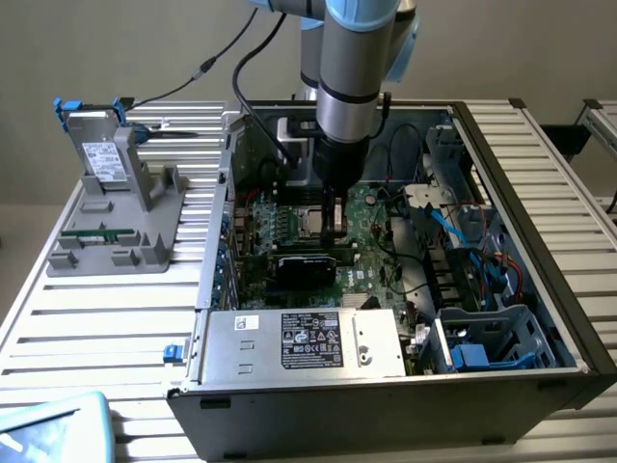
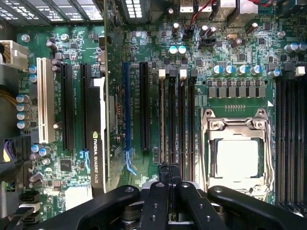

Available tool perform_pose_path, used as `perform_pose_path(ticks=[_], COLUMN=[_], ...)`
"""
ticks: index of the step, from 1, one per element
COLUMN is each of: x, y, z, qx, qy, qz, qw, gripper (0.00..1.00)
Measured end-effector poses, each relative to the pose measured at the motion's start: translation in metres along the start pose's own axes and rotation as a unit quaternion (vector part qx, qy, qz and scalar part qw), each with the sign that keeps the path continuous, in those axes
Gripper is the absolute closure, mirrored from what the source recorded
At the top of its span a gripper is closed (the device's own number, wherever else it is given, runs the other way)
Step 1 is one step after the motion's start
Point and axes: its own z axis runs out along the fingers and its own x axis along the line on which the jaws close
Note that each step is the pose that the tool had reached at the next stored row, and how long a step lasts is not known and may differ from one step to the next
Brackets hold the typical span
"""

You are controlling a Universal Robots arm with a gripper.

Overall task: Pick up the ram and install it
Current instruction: 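Press down the ram until it locks into place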

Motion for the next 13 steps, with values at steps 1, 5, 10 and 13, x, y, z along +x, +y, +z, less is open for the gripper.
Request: perform_pose_path(ticks=[1,5,10,13], x=[0.0,0.0001,0.0001,0.0001], y=[-0.0004,-0.0016,-0.0021,-0.0027], z=[0.0,-0.0001,0.0,0.0], qx=[0.0,0.0,0.0001,0.0002], qy=[0.0,0.0,0.0,0.0], qz=[0.0,0.0,0.0,0.0], qw=[1.0,1.0,1.0,1.0], gripper=[0.89,0.89,0.89,0.89])
